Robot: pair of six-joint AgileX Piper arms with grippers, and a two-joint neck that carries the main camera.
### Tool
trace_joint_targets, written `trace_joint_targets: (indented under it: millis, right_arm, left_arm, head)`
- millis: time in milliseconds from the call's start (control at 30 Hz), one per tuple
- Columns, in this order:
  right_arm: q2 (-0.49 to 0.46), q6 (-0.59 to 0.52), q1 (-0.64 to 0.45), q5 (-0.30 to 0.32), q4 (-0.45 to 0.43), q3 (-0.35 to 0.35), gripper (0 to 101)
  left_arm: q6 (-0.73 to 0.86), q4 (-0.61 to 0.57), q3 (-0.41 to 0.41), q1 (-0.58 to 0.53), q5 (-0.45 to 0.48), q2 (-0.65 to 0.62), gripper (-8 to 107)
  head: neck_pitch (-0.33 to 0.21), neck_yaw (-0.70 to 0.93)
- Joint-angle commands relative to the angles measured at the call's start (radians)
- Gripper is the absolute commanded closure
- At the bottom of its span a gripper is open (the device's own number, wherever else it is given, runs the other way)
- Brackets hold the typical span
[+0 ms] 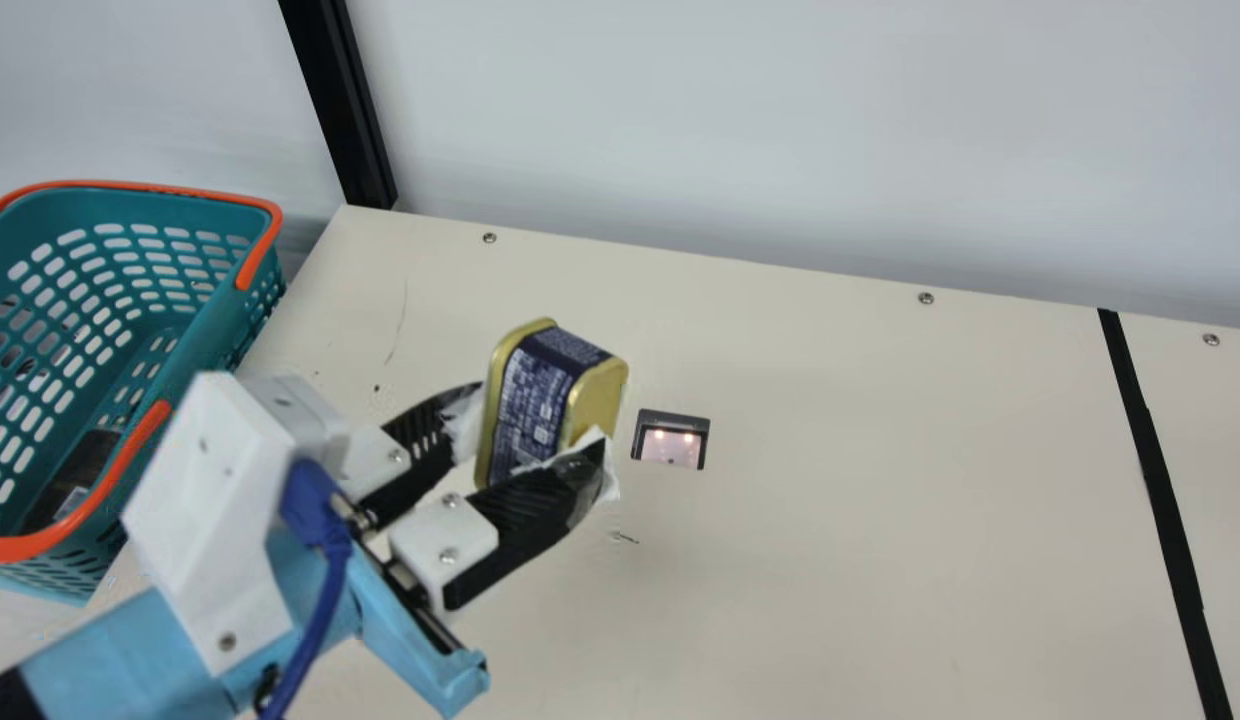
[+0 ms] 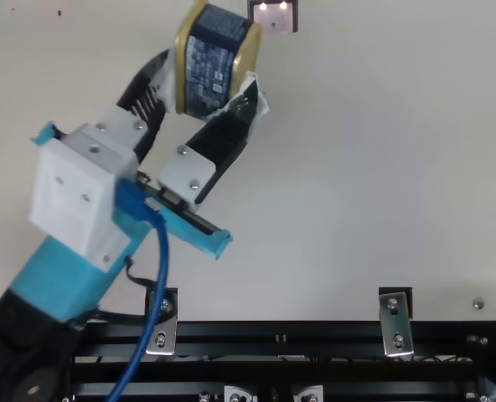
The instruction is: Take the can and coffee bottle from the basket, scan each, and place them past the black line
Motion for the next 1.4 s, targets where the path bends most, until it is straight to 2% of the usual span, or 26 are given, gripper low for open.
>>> trace_joint_targets:
  millis: [0, 133, 267, 400, 533, 867, 1367]
  right_arm:
    - [0.0, 0.0, 0.0, 0.0, 0.0, 0.0, 0]
    - [0.0, 0.0, 0.0, 0.0, 0.0, 0.0, 0]
    - [0.0, 0.0, 0.0, 0.0, 0.0, 0.0, 0]
    - [0.0, 0.0, 0.0, 0.0, 0.0, 0.0, 0]
    - [0.0, 0.0, 0.0, 0.0, 0.0, 0.0, 0]
    - [0.0, 0.0, 0.0, 0.0, 0.0, 0.0, 0]
    - [0.0, 0.0, 0.0, 0.0, 0.0, 0.0, 0]
  left_arm:
    - [-0.185, 0.15, 0.015, 0.008, -0.13, 0.088, 89]
    - [-0.363, 0.34, 0.012, 0.064, -0.257, 0.238, 89]
    - [-0.509, 0.535, -0.019, 0.167, -0.392, 0.404, 89]
    - [-0.584, 0.679, -0.068, 0.272, -0.5, 0.543, 89]
    - [-0.614, 0.769, -0.122, 0.342, -0.566, 0.647, 89]
    - [-0.65, 0.855, -0.225, 0.386, -0.628, 0.79, 89]
    - [-0.658, 0.834, -0.306, 0.375, -0.666, 0.88, 89]
  head:
    - [-0.005, -0.001]
    - [-0.005, -0.001]
    - [-0.005, -0.001]
    - [-0.005, -0.001]
    - [-0.005, -0.001]
    - [-0.005, -0.001]
    - [-0.005, -0.001]
